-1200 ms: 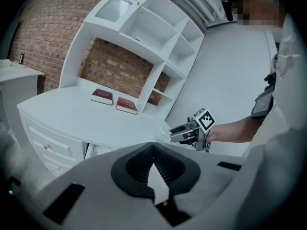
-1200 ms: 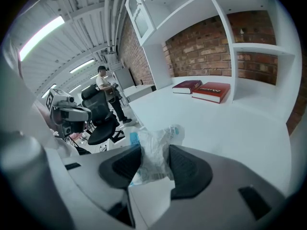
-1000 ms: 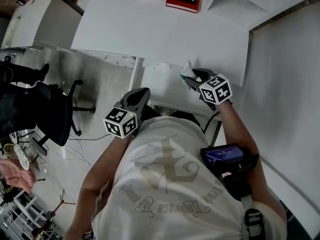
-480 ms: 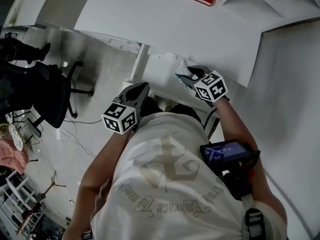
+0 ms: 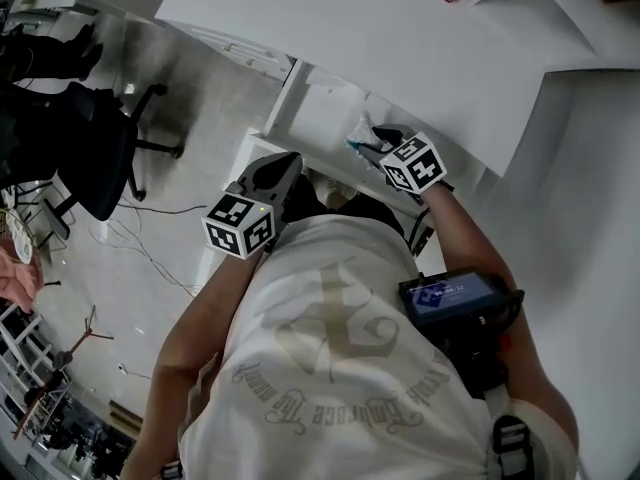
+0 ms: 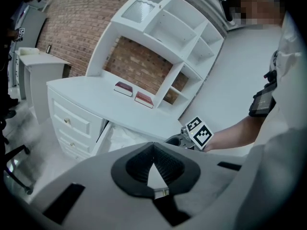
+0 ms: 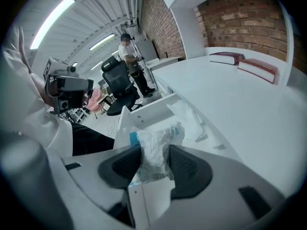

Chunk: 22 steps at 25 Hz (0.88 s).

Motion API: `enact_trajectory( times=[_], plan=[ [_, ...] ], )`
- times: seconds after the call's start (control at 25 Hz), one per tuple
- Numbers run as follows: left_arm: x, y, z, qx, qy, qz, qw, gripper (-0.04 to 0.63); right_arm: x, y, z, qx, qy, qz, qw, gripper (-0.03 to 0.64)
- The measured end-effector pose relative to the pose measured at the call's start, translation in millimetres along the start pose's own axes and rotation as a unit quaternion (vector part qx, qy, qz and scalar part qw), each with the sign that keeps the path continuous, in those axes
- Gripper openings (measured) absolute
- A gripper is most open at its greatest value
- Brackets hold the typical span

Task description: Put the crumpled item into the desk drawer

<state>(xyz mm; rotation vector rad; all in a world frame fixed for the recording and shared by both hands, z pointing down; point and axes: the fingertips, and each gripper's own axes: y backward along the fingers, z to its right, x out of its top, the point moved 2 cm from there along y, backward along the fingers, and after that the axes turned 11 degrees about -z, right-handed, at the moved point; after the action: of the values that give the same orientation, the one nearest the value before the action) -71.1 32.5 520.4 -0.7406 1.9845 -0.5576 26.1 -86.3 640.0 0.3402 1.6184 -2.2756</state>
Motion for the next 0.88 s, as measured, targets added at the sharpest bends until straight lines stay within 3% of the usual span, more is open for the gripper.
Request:
enact_trajectory(
  times=[0.56, 0.88],
  plan=[
    [-10, 5, -8, 0.019, 0.025, 0.002, 0.9995, 0.021, -33, -53, 18, -0.019, 0.015, -0.078, 0.997, 0.201],
    [-12, -1, -1, 0.02, 0.022, -0.003, 0.9996, 0.021, -50, -64, 37, -0.061, 0.038, -0.099, 0.992, 0.201]
  ],
)
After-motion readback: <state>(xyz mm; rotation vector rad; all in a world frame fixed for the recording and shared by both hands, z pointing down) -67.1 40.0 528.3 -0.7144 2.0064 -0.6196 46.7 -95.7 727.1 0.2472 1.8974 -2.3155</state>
